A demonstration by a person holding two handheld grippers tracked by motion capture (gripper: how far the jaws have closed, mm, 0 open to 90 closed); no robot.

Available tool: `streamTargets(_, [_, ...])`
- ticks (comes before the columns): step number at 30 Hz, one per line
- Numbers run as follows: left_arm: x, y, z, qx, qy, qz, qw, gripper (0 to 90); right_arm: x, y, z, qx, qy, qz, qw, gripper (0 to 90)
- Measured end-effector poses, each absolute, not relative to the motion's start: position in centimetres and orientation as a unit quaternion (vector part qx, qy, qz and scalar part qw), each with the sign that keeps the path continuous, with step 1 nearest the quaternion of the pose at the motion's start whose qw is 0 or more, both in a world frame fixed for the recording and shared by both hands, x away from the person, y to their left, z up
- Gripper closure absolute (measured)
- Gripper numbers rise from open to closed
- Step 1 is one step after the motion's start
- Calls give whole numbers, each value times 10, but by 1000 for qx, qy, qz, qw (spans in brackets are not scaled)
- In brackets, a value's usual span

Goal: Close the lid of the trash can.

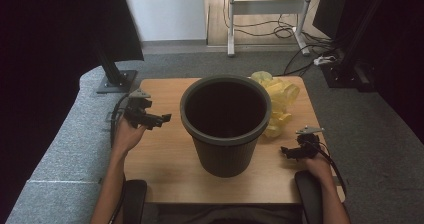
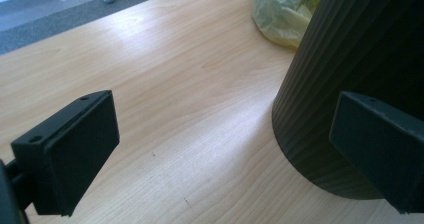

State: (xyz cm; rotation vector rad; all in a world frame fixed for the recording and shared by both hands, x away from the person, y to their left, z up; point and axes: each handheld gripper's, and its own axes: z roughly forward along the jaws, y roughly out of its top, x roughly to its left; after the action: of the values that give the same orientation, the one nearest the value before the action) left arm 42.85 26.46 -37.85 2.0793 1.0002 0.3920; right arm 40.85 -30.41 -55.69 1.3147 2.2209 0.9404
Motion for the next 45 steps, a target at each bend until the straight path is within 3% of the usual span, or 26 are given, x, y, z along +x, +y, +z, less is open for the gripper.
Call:
streamTargets(34, [418, 276, -483, 813, 412, 155, 382, 0, 407, -304, -557, 468, 794, 336, 195, 0])
streamTargets(45, [421, 266, -518, 833, 415, 150, 335, 0, 407, -304, -557, 469, 793, 337, 196, 0])
